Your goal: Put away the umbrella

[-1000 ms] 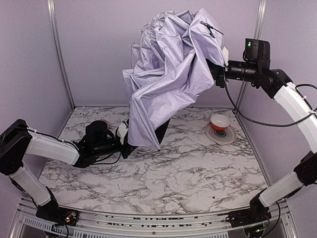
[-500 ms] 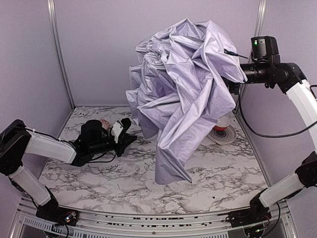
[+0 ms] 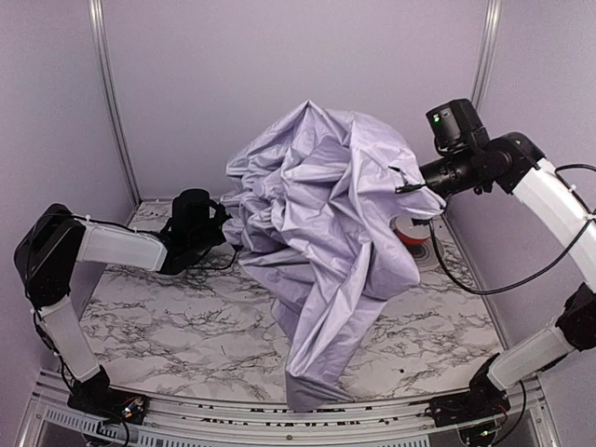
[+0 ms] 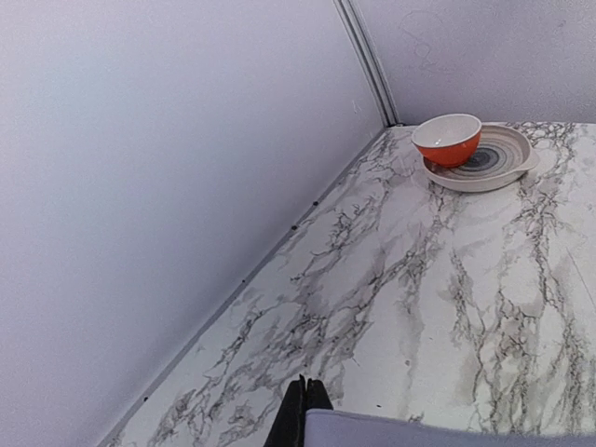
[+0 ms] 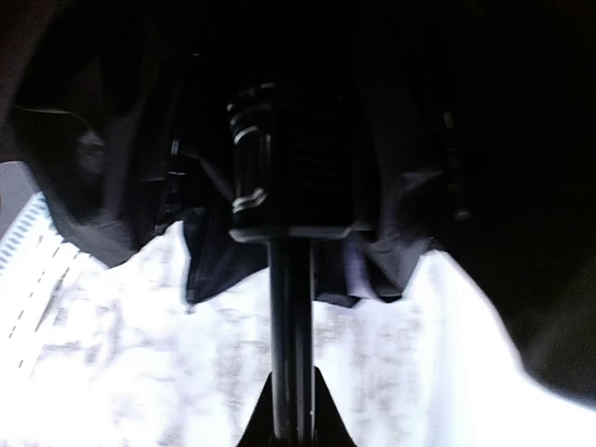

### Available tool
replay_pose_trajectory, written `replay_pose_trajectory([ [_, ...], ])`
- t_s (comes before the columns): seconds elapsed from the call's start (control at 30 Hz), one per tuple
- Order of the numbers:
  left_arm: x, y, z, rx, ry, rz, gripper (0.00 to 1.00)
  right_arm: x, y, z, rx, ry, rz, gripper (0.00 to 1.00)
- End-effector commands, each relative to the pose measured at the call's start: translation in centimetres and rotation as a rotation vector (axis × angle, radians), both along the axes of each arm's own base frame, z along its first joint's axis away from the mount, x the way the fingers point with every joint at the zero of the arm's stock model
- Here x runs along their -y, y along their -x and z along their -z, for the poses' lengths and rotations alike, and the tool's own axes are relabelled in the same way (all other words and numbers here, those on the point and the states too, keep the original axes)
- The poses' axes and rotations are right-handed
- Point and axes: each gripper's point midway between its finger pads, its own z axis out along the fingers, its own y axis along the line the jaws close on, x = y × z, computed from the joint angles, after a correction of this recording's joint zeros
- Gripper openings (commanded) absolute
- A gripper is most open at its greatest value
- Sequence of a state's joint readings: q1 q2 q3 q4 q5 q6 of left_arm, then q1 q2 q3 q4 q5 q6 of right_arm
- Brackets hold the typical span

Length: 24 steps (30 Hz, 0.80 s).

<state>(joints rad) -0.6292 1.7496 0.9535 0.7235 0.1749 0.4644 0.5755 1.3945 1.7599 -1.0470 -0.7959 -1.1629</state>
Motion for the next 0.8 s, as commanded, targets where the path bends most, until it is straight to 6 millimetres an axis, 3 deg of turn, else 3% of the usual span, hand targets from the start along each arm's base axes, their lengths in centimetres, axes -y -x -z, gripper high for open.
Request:
replay_pose_trajectory([
  [0.0, 0.5, -2.0, -1.4, 0.068, -0.035, 0.013, 0.0, -2.5, 0.3, 5.8, -0.179, 0.068, 0.015, 0.0],
  [0.1, 1.2, -2.4, -1.1, 0.077, -0.046, 0.036, 0.0, -3.5, 0.1, 9.1, -0.291, 0.083, 0.04, 0.0],
  [0.2, 2.0, -2.6, -0.8, 0.071, -0.043, 0.072, 0.0, -5.2, 1.3, 12.8, -0.403, 0.141, 0.027, 0.0],
  [0.33, 2.8, -2.3, 0.0, 0.058, -0.045, 0.115, 0.0, -7.3, 4.0, 20.6, -0.54, 0.353, 0.065, 0.0],
  [0.47, 3.3, -2.0, 1.2, 0.063, -0.074, 0.144, 0.0, -7.3, 6.8, 27.3, -0.768, 0.543, 0.074, 0.0],
  [0.6, 4.3, -2.0, 3.1, 0.085, -0.132, 0.158, 0.0, -7.0, 7.8, 30.5, -0.872, 0.594, 0.079, 0.0],
  [0.77, 4.9, -4.2, 4.6, 0.084, -0.157, 0.103, 0.0, -7.0, 5.9, 31.3, -0.902, 0.586, 0.115, 0.0],
])
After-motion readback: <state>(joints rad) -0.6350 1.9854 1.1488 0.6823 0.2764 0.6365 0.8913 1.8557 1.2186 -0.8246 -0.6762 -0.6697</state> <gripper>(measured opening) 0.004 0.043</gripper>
